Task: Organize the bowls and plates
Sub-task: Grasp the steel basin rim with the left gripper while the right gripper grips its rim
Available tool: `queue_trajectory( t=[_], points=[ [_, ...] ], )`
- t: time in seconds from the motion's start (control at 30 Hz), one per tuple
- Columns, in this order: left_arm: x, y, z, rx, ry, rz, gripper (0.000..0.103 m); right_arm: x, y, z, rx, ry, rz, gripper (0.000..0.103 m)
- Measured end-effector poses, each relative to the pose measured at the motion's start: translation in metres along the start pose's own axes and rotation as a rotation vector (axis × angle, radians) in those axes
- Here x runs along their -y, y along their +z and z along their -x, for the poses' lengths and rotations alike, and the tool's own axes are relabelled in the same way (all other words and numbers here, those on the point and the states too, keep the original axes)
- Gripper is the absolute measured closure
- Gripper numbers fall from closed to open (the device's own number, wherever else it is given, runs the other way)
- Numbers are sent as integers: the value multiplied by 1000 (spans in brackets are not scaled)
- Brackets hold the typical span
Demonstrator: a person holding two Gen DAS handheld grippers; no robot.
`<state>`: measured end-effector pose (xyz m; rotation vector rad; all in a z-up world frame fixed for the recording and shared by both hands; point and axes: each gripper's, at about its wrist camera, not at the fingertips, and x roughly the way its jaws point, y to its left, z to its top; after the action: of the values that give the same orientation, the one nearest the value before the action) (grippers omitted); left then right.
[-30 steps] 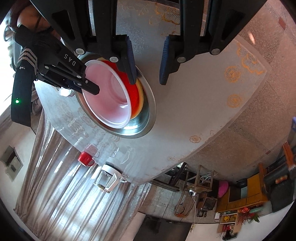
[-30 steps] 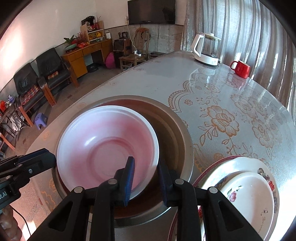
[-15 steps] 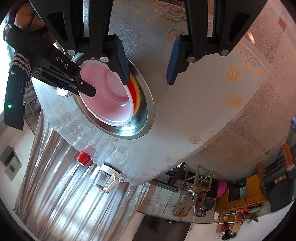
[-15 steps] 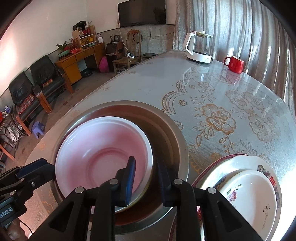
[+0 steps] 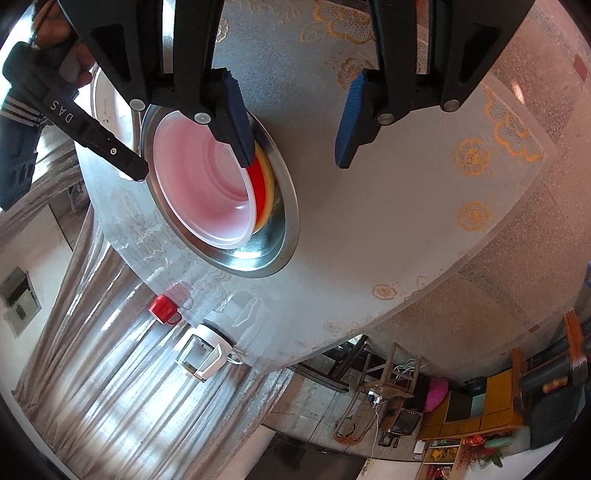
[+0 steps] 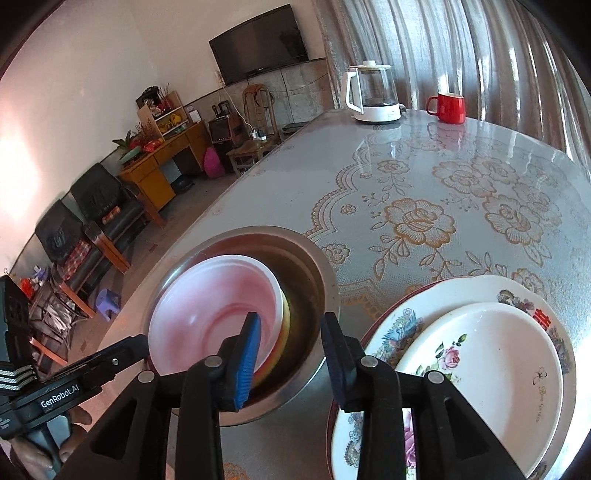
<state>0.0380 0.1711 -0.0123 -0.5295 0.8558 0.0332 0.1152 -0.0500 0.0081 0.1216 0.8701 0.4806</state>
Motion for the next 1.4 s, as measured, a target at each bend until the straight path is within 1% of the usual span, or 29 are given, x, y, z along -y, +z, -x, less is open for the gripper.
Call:
queue_trajectory(
  t=[0.1,0.2,0.23,0.27,0.3,0.37,0.47,0.5,0.67,0.77,0.97,1.1,1.17,1.23,1.27,1.33,1.4],
  points=[
    [-1,-1,0,9,-9,4,55,11,-1,1,-10,32,-57,65],
    [-6,0,-2,2,-27,28,51,19,-4,2,-13,65,-89,62],
    [-9,1,-5,-6,-33,43,47,21,-5,2,-14,81,-100,62],
    [-13,2,-7,-14,-42,67,46,23,-5,2,-14,99,-115,61],
    [-17,3,-9,-22,-55,94,45,26,-4,1,-15,117,-130,58],
    [-24,5,-12,-35,-83,139,45,31,-2,0,-15,156,-163,55],
    [-28,7,-13,-48,-105,167,45,36,1,-3,-22,214,-208,50],
    [-29,8,-12,-43,-104,171,45,37,3,-4,-24,215,-214,49],
    [-27,13,-13,-30,-77,161,46,36,13,-11,-30,201,-206,48],
    [-25,18,-15,-25,-57,154,47,34,17,-17,-44,192,-195,46],
    [-30,25,-27,-37,-67,193,47,34,17,-32,-89,205,-199,46],
    [-29,27,-32,-44,-69,172,54,33,17,-39,-104,214,-203,45],
    [-28,27,-34,-51,-78,161,61,32,17,-40,-104,212,-205,45],
    [-23,27,-35,-49,-76,135,70,31,17,-40,-104,213,-204,45],
    [-20,27,-34,-45,-71,116,72,30,17,-40,-105,214,-203,45],
    [-17,26,-33,-44,-77,88,83,29,16,-39,-107,217,-198,45],
    [-13,26,-32,-42,-80,62,89,27,15,-38,-109,226,-188,45]
  ],
)
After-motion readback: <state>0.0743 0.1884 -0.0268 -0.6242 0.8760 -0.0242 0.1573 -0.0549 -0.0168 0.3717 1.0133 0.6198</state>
